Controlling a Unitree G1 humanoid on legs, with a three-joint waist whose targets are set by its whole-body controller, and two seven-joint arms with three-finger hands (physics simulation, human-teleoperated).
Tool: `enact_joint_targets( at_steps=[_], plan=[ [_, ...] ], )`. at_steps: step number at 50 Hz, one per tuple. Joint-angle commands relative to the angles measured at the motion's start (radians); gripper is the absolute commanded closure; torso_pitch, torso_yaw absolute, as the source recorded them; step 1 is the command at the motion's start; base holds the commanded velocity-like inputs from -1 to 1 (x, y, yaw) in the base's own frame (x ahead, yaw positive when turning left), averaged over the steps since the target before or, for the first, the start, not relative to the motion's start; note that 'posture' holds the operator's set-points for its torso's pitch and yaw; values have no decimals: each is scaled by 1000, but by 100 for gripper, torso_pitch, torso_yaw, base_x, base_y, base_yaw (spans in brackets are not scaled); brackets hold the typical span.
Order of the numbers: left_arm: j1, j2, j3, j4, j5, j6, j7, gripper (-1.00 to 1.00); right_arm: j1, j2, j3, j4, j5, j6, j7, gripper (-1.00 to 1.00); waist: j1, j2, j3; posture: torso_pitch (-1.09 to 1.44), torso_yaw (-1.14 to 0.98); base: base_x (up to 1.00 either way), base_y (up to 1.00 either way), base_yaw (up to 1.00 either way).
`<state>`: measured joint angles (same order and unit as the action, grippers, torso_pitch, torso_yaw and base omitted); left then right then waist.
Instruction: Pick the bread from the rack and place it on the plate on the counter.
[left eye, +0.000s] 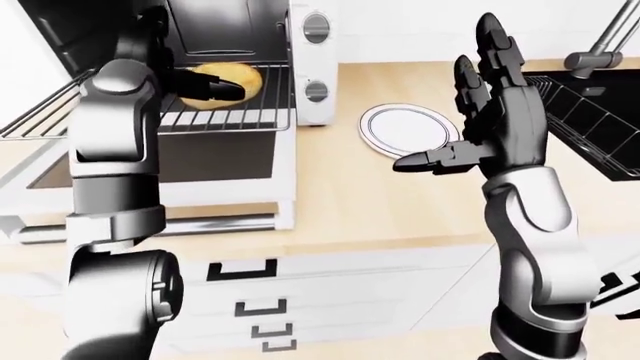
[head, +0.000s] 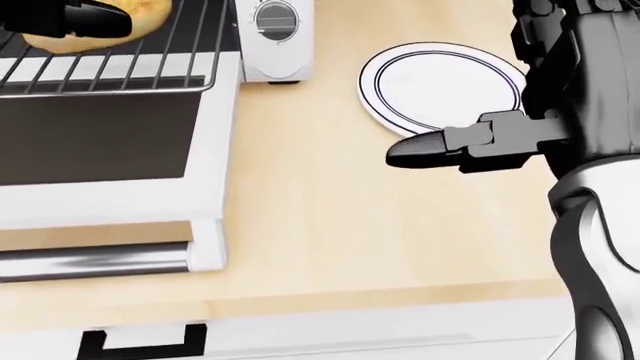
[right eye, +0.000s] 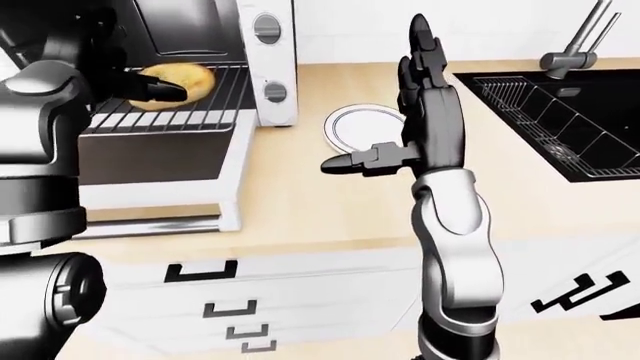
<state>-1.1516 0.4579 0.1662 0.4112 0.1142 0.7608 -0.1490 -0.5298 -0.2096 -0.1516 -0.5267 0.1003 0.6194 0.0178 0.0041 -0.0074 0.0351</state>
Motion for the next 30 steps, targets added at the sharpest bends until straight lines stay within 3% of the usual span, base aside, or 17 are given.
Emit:
enact_joint_targets(
  at_steps=[1, 30],
  plan=[
    [-39, 13, 8, -8, -2, -54, 10, -100, -26, -8, -10, -32, -2, -28, -2, -100, 0, 3, -28, 0, 0, 0, 0, 0],
    [-2, 2, -1, -34, -12, -46, -26, -100, -21, -10, -15, -19, 0, -41, -3, -100, -2, 4, -27, 0, 0, 0, 0, 0]
  ],
)
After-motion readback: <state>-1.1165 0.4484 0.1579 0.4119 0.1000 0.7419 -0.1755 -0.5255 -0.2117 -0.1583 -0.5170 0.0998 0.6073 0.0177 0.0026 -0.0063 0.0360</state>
